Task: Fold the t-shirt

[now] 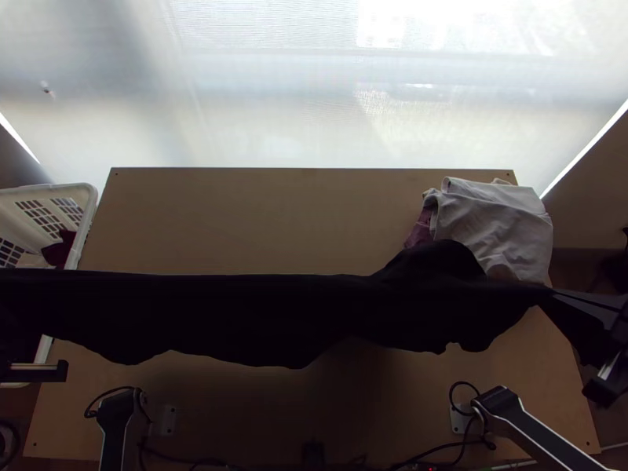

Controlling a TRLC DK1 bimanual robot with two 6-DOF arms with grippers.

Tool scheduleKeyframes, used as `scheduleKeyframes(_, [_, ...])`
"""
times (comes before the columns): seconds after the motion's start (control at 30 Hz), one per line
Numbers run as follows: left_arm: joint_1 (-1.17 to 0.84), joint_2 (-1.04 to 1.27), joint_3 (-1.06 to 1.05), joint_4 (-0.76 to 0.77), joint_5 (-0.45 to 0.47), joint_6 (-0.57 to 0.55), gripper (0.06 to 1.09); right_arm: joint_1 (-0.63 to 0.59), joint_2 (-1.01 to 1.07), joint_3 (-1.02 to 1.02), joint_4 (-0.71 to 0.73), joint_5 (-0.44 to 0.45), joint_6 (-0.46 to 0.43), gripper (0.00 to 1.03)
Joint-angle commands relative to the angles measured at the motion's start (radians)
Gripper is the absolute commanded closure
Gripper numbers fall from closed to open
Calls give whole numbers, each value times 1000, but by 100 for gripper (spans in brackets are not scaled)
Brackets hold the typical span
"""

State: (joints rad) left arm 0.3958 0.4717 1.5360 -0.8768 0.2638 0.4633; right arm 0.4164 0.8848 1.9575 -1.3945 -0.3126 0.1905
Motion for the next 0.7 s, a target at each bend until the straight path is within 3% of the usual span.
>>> scheduleKeyframes(0.0, [-28, 111, 134, -30, -3, -14, 105, -4, 82, 123, -9, -3, 1, 100])
scheduleKeyframes(0.3, [-44, 375, 490, -168, 46, -104, 105, -16, 220, 268, -5, -17, 9, 100])
scheduleKeyframes(0.5, [-44, 481, 562, -195, 74, -144, 105, -22, 313, 282, 2, -28, 21, 100])
scheduleKeyframes(0.67, [-48, 548, 575, -317, 175, -229, 105, -21, 391, 281, 11, -68, 40, 100])
